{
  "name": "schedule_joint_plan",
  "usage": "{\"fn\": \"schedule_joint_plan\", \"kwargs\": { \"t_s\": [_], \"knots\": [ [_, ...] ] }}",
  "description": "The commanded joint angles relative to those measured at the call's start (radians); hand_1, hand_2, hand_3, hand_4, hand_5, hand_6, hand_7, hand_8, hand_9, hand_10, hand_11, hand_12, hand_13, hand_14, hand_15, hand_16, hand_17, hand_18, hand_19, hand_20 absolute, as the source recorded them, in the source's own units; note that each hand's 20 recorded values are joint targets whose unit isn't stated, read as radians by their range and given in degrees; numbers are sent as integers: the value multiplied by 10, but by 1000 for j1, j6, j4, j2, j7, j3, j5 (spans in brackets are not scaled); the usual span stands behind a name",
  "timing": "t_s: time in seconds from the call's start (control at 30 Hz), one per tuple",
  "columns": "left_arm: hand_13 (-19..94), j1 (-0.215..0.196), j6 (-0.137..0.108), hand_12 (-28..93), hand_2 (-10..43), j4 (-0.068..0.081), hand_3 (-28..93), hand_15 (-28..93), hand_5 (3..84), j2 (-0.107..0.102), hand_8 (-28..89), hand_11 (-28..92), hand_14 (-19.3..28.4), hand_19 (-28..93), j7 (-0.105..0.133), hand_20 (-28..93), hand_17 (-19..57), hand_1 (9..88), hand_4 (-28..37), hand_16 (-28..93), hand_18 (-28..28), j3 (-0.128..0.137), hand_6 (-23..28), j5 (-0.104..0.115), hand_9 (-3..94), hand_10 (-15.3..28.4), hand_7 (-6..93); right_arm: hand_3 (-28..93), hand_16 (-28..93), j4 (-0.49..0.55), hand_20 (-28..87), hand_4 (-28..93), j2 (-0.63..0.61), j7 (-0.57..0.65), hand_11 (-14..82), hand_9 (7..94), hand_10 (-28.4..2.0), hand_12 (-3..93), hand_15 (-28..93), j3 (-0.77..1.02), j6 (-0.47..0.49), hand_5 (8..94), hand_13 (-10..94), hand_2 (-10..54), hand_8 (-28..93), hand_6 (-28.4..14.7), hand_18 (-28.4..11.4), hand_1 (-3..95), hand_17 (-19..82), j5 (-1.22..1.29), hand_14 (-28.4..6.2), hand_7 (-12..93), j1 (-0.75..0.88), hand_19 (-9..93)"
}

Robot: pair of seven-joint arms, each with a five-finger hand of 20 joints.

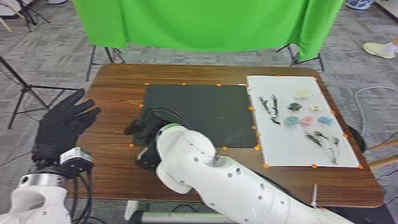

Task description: Arrange flowers

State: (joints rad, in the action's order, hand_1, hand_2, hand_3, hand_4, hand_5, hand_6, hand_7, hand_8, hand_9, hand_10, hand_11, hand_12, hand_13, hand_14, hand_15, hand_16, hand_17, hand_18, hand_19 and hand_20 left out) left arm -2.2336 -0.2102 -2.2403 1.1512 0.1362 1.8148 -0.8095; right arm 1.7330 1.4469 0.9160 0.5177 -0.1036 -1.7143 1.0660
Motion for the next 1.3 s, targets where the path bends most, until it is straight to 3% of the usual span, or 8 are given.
{"fn": "schedule_joint_plan", "kwargs": {
  "t_s": [0.03,0.23,0.37,1.07,1.3],
  "knots": [
    [248,-63,-6,97,46,-21,815,467,369,19,-98,248,260,541,34,-6,-110,238,-213,-82,231,41,93,10,344,194,137,835,160,72,552,-258,-52,-30,423,743,-184,164,801,51,104,723,741,-22,-137,-71,-278,261,412,-123,-123,262,-17,932],
    [247,-67,-3,96,47,-20,815,467,369,31,-98,248,260,540,37,-6,-110,237,-214,-82,231,35,94,11,343,193,137,822,150,49,556,-249,-45,-8,297,732,-207,148,790,90,210,696,723,-1,-134,-76,-279,237,399,-127,-137,244,23,932],
    [247,-64,-5,96,46,-19,815,467,369,31,-99,249,260,540,40,-6,-110,237,-213,-82,231,33,94,11,343,194,137,817,146,24,554,-247,-31,1,262,720,-215,142,786,110,254,683,717,13,-133,-81,-281,217,390,-135,-144,234,48,932],
    [248,-71,4,95,46,-18,815,468,369,43,-98,247,260,541,34,-6,-110,238,-213,-82,232,34,94,9,343,193,137,816,132,29,557,-242,-102,69,216,698,-229,133,780,68,177,664,709,20,-130,-86,-284,195,387,-151,-158,225,30,932],
    [247,-70,2,96,46,-17,815,467,369,44,-98,248,260,541,40,-6,-111,237,-213,-82,231,30,94,10,344,194,137,814,131,16,562,-241,-83,70,214,694,-233,133,782,96,249,662,706,23,-130,-87,-284,190,387,-125,-161,223,55,932]
  ]
}}
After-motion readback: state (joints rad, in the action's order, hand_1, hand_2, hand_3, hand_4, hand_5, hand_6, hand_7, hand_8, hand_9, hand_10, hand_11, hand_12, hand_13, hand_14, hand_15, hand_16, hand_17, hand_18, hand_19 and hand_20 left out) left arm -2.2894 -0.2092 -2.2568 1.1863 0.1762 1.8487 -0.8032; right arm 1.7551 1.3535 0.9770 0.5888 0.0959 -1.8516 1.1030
